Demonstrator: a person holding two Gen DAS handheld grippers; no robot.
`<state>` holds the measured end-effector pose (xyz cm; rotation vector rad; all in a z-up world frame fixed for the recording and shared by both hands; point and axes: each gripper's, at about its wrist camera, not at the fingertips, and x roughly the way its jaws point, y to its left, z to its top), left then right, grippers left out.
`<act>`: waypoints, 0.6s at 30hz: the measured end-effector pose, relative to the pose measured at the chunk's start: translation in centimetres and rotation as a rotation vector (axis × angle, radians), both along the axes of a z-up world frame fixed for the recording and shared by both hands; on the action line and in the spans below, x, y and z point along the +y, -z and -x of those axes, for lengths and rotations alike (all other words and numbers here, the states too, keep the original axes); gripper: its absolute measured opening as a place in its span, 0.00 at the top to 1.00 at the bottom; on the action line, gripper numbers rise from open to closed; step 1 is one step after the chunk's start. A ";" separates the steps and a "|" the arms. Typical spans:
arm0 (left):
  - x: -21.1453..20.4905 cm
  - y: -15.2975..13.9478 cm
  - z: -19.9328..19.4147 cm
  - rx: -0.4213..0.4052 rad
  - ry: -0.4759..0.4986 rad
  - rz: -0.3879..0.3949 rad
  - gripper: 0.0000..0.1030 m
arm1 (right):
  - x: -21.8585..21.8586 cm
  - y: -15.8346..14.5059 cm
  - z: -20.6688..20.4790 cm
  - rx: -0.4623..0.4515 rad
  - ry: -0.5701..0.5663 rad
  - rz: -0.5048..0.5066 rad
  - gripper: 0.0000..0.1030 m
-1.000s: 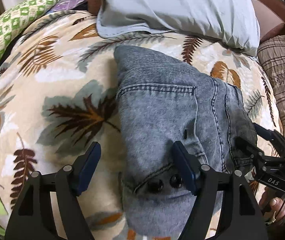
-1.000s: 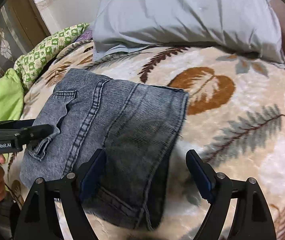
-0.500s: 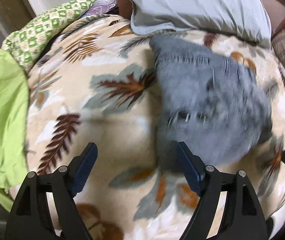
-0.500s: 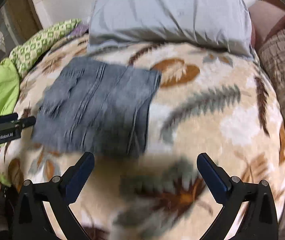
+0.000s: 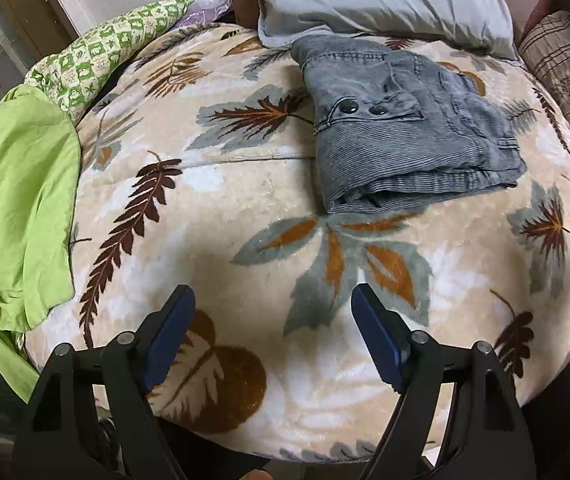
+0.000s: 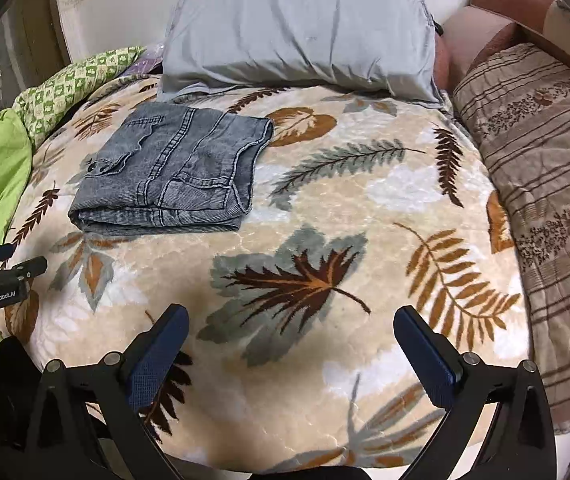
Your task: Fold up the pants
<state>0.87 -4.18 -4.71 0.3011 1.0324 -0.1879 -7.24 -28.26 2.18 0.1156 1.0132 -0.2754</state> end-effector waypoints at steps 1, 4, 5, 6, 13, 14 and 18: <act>0.0 -0.2 0.3 -0.008 0.002 -0.001 0.21 | -0.1 -0.1 0.1 -0.002 0.001 0.001 0.00; 0.0 -0.5 1.0 -0.024 0.010 0.001 0.21 | -0.1 -0.6 0.9 -0.025 0.025 0.024 0.00; 0.1 -0.7 1.2 -0.022 0.015 0.008 0.21 | -0.1 -0.7 1.2 -0.028 0.028 0.027 0.00; 0.1 -0.8 1.4 -0.018 0.020 0.020 0.21 | -0.1 -0.9 1.4 -0.034 0.028 0.030 0.00; 0.1 -2.0 2.7 -0.013 0.063 0.115 0.21 | 0.0 -1.2 2.6 -0.035 0.032 0.052 0.00; 0.1 -2.2 2.9 -0.015 0.075 0.128 0.21 | 0.0 -1.2 2.7 -0.036 0.032 0.048 0.00; -0.5 -2.6 3.6 -0.025 0.109 0.137 0.21 | 0.1 -1.3 3.2 -0.037 0.033 0.036 0.00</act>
